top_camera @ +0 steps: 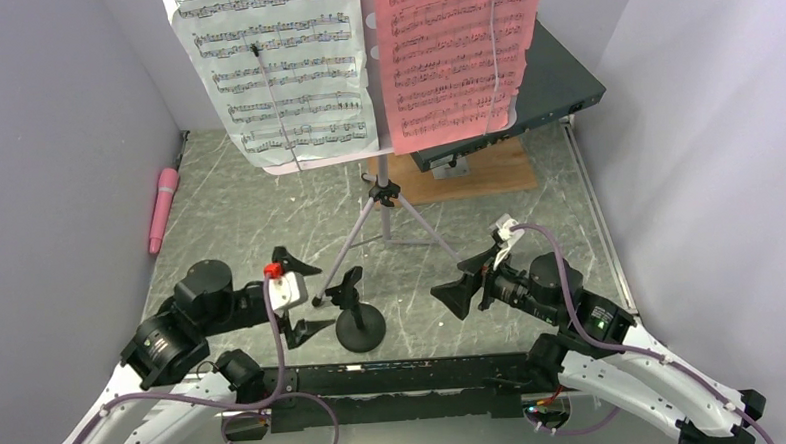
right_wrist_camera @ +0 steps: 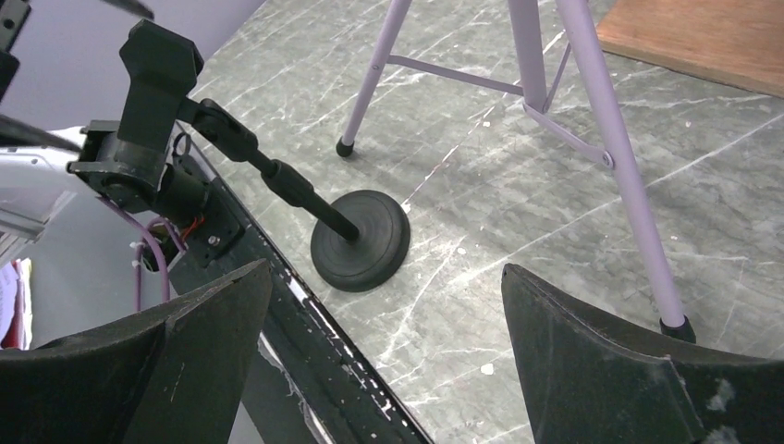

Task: Set up the instrument practice props

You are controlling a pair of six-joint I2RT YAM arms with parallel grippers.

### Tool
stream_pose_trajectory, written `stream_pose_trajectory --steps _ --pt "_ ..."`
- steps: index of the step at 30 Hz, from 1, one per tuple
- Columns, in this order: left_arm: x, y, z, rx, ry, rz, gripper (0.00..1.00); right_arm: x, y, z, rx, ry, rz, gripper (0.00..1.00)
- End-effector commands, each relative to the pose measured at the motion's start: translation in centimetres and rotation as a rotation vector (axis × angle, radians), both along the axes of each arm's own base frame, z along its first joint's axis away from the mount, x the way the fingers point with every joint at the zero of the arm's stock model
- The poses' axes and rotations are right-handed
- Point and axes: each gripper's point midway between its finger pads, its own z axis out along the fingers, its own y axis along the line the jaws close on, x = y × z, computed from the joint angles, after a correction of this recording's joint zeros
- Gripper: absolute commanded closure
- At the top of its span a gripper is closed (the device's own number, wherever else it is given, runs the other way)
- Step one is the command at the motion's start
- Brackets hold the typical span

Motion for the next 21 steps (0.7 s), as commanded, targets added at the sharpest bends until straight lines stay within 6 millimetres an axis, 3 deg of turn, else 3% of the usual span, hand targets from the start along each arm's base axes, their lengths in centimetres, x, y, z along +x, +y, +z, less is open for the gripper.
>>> stream_pose_trajectory --steps 1,4,7,10,12,17,21 --pt "4.6 2.6 3.8 -0.154 0.034 0.409 0.0 0.5 0.3 1.8 0.032 -0.048 -0.008 0.02" --pt "7.5 5.8 4.9 -0.252 0.147 0.745 0.01 0.6 0.3 1.7 0.024 -0.048 -0.01 0.02" --pt "9.9 11.6 3.4 -0.238 0.247 1.212 0.01 0.8 0.4 1.5 0.014 -0.048 -0.009 0.02" --pt "8.6 18.8 -0.3 -0.225 0.321 1.762 0.01 0.9 0.6 1.5 0.014 -0.048 -0.006 0.02" --pt "7.8 21.2 -1.1 -0.213 0.277 1.939 0.01 0.9 0.8 1.4 0.013 -0.045 0.0 0.02" --pt "10.0 21.7 -0.1 -0.194 0.101 2.002 0.01 0.6 0.6 1.5 0.007 -0.04 0.004 0.02" --pt "12.0 23.1 -1.0 -0.232 0.071 2.059 0.01 0.3 0.0 1.6 0.022 -0.043 -0.009 0.02"
